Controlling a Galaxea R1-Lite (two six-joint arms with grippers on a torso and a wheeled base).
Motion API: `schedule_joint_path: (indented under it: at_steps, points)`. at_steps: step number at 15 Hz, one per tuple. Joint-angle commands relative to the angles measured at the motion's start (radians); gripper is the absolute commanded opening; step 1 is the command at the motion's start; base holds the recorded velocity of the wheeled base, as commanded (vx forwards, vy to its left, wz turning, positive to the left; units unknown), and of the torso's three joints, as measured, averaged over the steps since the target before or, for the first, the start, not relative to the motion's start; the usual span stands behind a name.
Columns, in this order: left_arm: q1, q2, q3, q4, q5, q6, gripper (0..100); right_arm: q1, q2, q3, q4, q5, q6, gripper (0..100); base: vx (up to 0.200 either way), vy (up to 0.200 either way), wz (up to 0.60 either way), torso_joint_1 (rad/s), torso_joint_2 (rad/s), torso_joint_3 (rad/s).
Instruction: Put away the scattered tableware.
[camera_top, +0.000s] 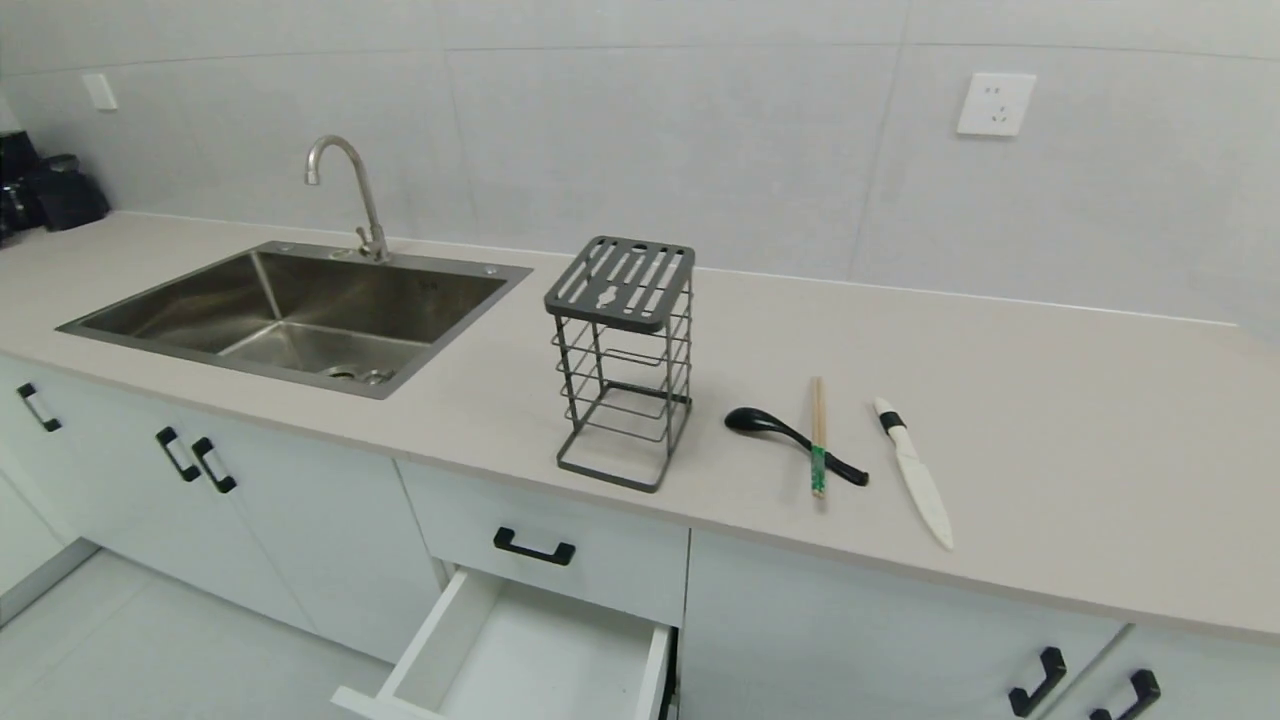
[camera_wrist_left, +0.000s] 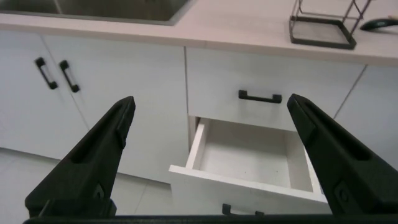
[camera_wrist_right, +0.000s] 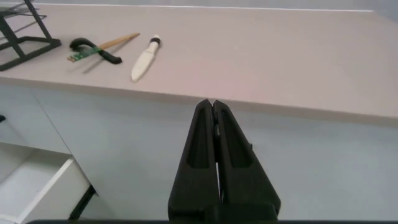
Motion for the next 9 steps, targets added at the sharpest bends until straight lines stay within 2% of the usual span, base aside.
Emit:
schedule_joint_path:
  at_steps: [1,3,9]
  points:
    - [0.002,0.001,0.0,0.0,0.0,0.0,100,0.0,0.001,0.0,0.001,0.0,0.0,0,0.0,0.0,0.0,0.286,-0.53,-0.261]
    - [0.0,0.001,0.0,0.0,0.0,0.0,100,0.0,0.001,0.0,0.001,0.0,0.0,0,0.0,0.0,0.0,0.176,-0.31,-0.154]
    - [0.0,0.001,0.0,0.0,0.0,0.0,100,0.0,0.001,0.0,0.001,0.0,0.001,0,0.0,0.0,0.0,0.016,-0.03,-0.017]
